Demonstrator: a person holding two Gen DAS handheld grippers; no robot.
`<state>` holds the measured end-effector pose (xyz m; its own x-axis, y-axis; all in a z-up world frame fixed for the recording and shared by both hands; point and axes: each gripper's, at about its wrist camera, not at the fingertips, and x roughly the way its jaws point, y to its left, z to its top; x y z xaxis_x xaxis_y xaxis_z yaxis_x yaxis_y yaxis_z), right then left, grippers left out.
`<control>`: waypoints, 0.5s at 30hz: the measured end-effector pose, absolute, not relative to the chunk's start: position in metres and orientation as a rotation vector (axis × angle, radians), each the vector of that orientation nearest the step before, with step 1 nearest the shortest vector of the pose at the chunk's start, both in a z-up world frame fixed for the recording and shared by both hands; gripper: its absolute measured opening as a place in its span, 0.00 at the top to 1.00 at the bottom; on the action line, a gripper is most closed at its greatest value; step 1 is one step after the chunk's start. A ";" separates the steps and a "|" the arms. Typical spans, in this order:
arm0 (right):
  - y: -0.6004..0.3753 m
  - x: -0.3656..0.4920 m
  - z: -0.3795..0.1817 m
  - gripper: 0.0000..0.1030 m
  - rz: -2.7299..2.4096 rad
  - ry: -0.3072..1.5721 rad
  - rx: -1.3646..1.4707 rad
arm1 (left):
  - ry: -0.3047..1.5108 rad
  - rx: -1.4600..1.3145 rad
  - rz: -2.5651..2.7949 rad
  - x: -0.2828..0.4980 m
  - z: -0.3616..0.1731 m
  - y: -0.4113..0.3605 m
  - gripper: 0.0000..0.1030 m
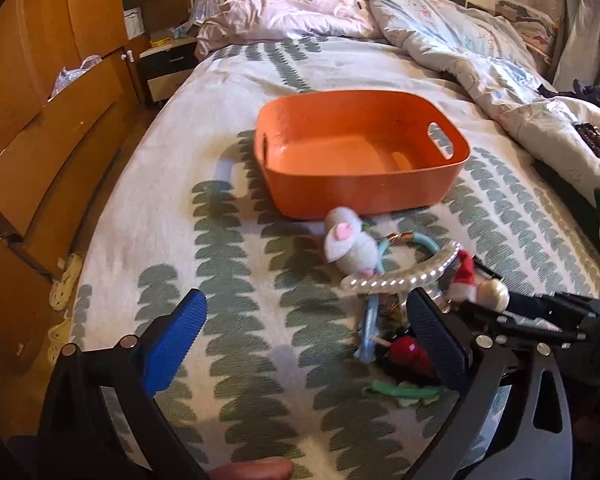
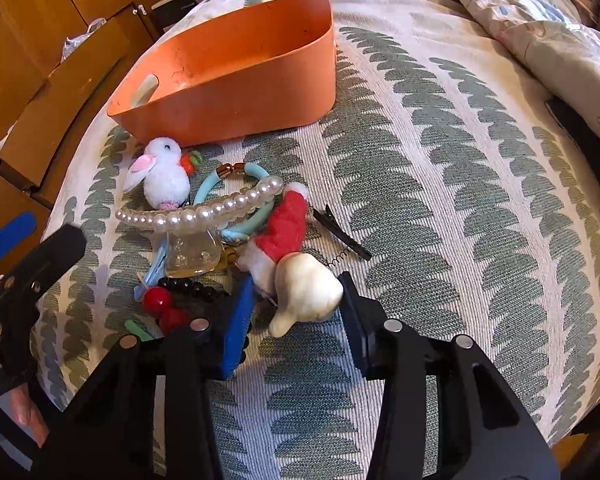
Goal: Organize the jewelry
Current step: 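Move left tool to the white plush bunny while right tool approaches the cream bulb ornament, then close left tool on the white bunny while right tool closes on the cream bulb ornament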
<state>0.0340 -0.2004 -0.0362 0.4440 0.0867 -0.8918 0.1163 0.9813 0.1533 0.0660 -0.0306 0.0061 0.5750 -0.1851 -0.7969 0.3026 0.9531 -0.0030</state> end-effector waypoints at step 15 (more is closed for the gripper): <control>-0.207 0.028 -0.033 0.66 0.000 1.101 0.241 | 1.013 0.119 -0.333 0.091 -0.019 -0.059 0.04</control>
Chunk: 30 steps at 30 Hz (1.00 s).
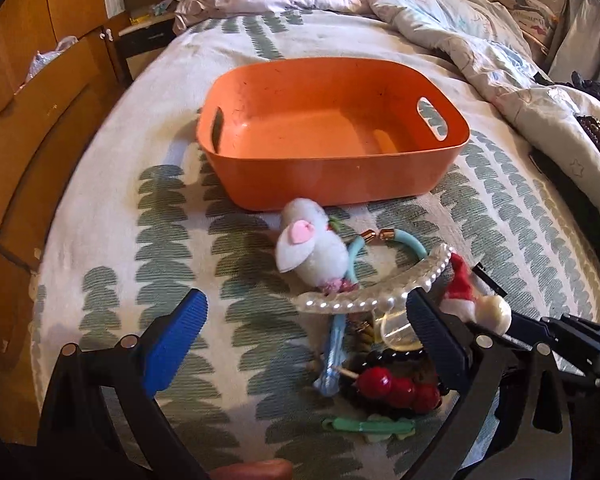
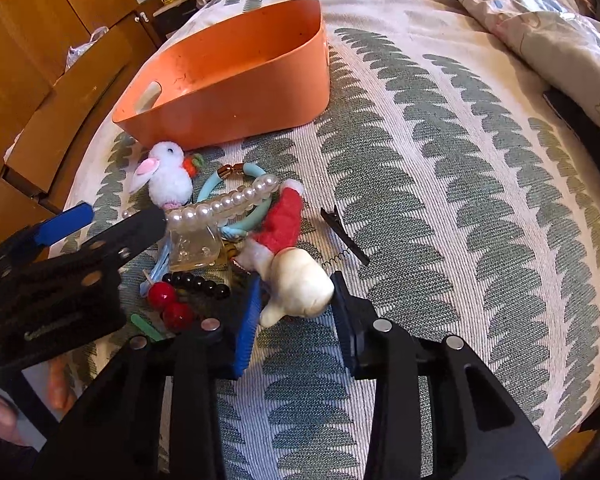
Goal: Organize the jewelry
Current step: 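Close left tool on the white bunny while right tool closes on the cream bulb ornament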
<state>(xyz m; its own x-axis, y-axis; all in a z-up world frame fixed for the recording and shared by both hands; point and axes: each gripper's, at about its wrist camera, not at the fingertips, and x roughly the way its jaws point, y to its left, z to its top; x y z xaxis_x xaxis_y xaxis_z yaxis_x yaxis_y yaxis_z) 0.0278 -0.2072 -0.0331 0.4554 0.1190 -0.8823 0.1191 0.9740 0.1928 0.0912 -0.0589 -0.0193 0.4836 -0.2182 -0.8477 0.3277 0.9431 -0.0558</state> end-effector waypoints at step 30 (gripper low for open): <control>-0.205 0.026 -0.030 0.68 0.023 1.087 0.259 | 1.065 0.189 -0.315 0.132 -0.041 -0.076 0.41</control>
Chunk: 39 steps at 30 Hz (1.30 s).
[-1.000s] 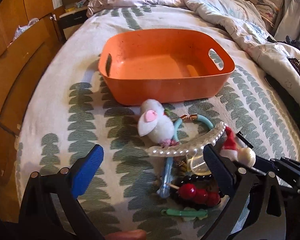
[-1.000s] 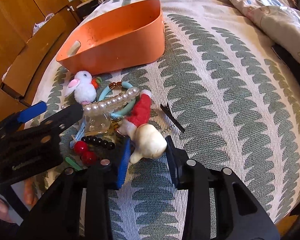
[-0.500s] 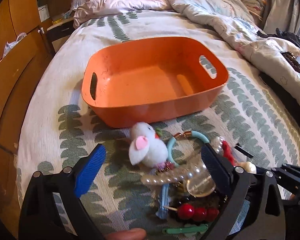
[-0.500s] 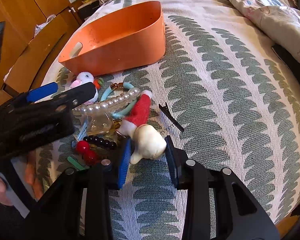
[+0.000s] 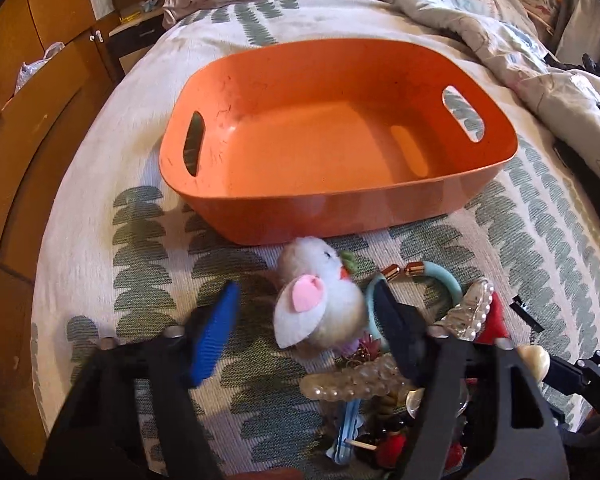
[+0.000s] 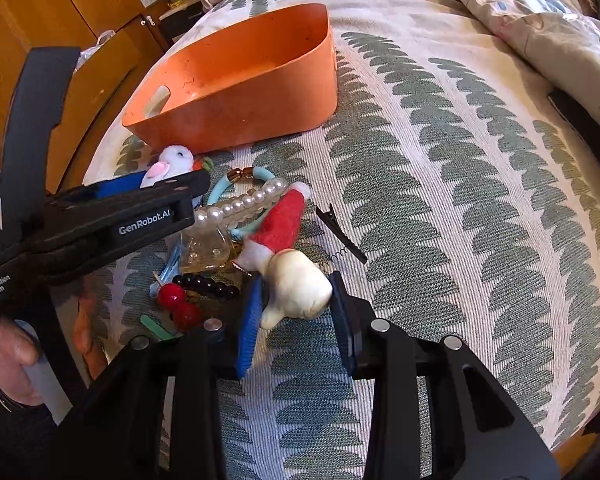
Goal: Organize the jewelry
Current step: 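Close left tool on the white bunny while right tool closes on the cream bulb ornament, then lift the bunny with left tool while right tool carries the bulb ornament over the orange basket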
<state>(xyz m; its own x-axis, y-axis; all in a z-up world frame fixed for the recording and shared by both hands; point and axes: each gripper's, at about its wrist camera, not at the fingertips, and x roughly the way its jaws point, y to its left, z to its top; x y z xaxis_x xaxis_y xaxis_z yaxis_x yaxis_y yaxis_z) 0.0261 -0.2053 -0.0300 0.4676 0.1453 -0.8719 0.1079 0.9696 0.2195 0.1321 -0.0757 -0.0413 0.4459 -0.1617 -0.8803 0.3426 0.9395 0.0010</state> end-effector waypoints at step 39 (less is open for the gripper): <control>-0.208 0.007 0.008 0.70 0.064 0.973 0.285 | 0.979 0.128 -0.369 0.111 0.005 -0.063 0.70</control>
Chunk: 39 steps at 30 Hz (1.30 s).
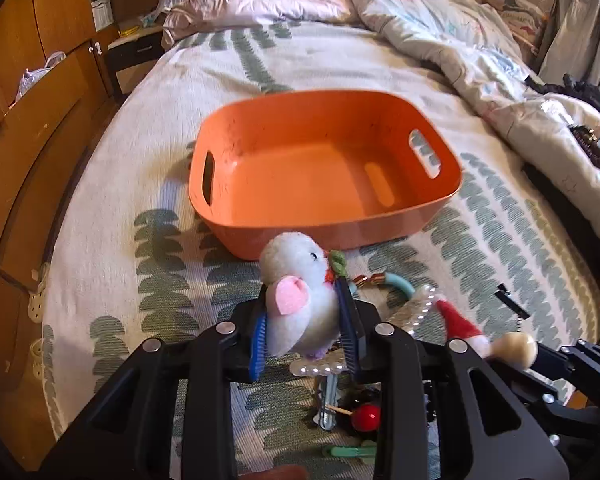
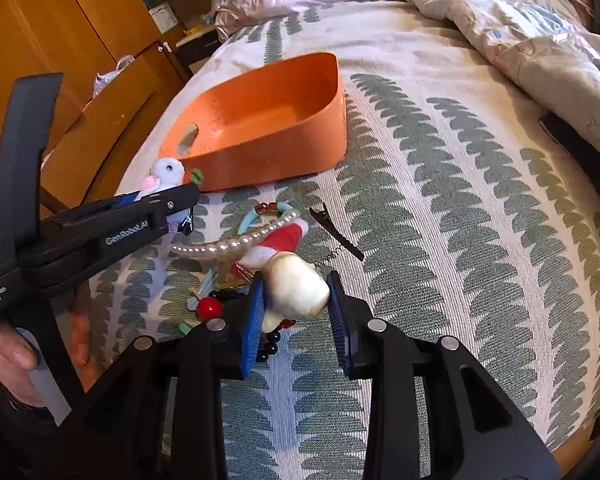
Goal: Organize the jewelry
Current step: 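Lift the bunny with left tool while right tool carries the bulb ornament over the orange basket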
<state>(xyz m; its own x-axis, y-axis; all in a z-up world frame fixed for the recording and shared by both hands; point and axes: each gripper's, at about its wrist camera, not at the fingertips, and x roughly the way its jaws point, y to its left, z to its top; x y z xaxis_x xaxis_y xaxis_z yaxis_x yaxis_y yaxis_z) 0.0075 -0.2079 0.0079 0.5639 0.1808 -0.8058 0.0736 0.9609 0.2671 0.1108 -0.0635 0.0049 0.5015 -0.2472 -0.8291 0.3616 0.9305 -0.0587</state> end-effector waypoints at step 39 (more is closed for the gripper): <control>-0.195 0.061 0.102 0.70 0.109 0.809 0.138 | 0.798 0.151 -0.385 0.159 0.076 -0.074 0.70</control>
<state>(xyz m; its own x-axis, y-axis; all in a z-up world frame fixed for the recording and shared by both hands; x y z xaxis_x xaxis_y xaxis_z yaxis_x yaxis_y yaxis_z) 0.0610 -0.1952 0.1021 0.6857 0.1496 -0.7123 -0.0440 0.9854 0.1646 0.1595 -0.0736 0.0757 0.6333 -0.2786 -0.7220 0.3912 0.9202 -0.0119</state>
